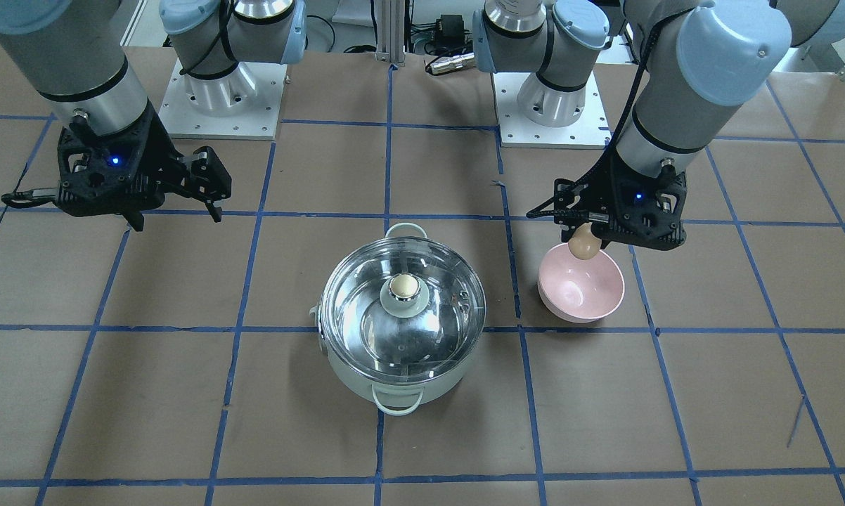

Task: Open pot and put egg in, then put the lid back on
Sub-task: 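Hold the egg with the left gripper while the right gripper grasps the lid knob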

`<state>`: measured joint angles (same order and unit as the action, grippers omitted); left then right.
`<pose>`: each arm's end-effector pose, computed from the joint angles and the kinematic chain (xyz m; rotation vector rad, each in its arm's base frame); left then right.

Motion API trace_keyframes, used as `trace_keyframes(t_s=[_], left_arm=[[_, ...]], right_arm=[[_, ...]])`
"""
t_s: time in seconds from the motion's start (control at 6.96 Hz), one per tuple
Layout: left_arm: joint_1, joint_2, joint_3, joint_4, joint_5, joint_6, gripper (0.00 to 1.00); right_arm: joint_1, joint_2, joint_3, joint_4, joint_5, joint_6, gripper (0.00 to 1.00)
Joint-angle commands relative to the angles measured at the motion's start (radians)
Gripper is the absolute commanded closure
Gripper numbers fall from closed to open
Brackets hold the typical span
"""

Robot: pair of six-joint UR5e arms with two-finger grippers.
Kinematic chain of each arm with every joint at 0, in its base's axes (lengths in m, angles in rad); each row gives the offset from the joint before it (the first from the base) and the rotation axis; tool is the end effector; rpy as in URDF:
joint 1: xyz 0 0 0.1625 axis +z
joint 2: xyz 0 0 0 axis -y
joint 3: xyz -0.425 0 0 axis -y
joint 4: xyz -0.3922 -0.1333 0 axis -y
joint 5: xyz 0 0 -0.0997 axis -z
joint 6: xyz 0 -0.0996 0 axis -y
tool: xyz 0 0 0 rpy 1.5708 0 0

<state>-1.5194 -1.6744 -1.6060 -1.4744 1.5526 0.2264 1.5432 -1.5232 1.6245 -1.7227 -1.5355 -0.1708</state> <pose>-0.1078 -0.5340 0.4272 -0.2718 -3.1052 -0.0615 0.1226 -0.5186 0.4530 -0.2239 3.1023 -0.0838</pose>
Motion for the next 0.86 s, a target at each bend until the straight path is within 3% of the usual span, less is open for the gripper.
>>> trace_keyframes(t_s=[0.0, 0.29, 0.57, 0.72], left_arm=[[-0.001, 0.002, 0.004, 0.002, -0.003, -0.004, 0.72], [0.001, 0.005, 0.012, 0.0, 0.001, 0.001, 0.72], [-0.001, 0.005, 0.008, 0.0, 0.0, -0.015, 0.72], [-0.001, 0.007, 0.012, -0.001, 0.0, -0.013, 0.72]], right_arm=[[0.0, 0.0, 0.0, 0.0, 0.0, 0.001, 0.0], [0.023, -0.009, -0.014, -0.008, -0.011, 0.026, 0.0], [0.172, 0.026, -0.032, -0.073, 0.003, 0.239, 0.0], [0.261, 0.11, -0.067, -0.154, 0.005, 0.399, 0.0]])
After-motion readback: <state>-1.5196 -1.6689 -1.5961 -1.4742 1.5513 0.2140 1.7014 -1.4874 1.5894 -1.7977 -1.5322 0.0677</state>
